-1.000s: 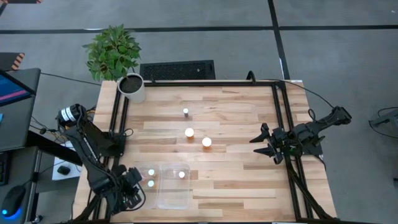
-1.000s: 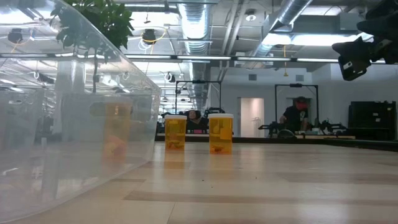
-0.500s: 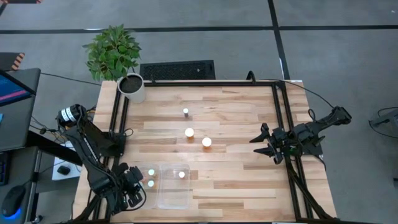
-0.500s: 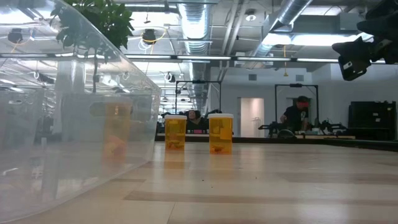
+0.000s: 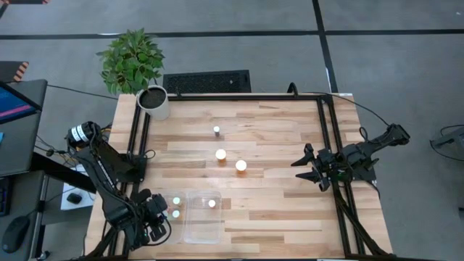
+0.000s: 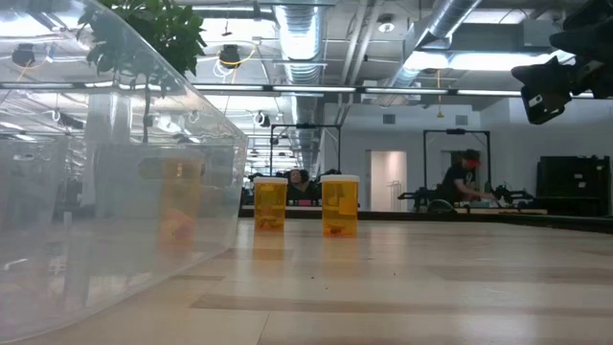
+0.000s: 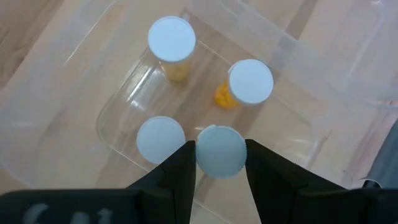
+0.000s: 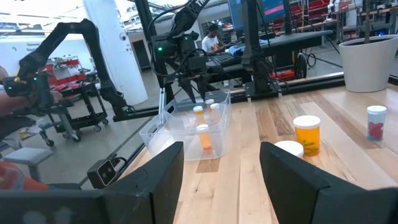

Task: Pick and place medicine bottles into bin by pill shape (circle, oval)
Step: Put the small green tablet bottle into the left transparent bin

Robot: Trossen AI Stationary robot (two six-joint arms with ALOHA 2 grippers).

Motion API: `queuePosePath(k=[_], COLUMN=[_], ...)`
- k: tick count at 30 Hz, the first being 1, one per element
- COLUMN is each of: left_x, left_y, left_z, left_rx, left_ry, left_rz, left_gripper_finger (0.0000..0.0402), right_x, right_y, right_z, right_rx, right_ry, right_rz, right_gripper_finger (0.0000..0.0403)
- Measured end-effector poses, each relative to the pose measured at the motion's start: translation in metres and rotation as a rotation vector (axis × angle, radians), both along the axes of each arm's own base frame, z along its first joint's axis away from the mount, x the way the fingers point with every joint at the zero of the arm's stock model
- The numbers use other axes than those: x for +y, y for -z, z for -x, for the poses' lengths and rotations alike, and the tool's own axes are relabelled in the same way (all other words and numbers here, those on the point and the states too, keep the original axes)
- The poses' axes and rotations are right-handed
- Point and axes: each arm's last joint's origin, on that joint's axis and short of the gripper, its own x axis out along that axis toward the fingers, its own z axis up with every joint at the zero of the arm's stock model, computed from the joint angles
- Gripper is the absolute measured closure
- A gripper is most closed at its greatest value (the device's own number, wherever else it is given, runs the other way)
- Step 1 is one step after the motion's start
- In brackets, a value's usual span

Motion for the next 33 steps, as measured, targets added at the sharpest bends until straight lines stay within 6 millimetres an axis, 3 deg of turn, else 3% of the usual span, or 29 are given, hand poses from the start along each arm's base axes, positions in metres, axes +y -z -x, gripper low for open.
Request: queuePosePath(k=[33], left_x=[0.0001], left_y=[0.0073], left_z=[0.0016], left_rx=[0.048], left_ry=[-0.011], left_rz=[0.052], left_gripper_finger=[0.0280], right_x=[0.0000], right_y=[0.0000], right_z=[0.0000], right_rx=[0.000], right_ry=[0.000], right_rz=[0.000], right_gripper_finger=[0.0177])
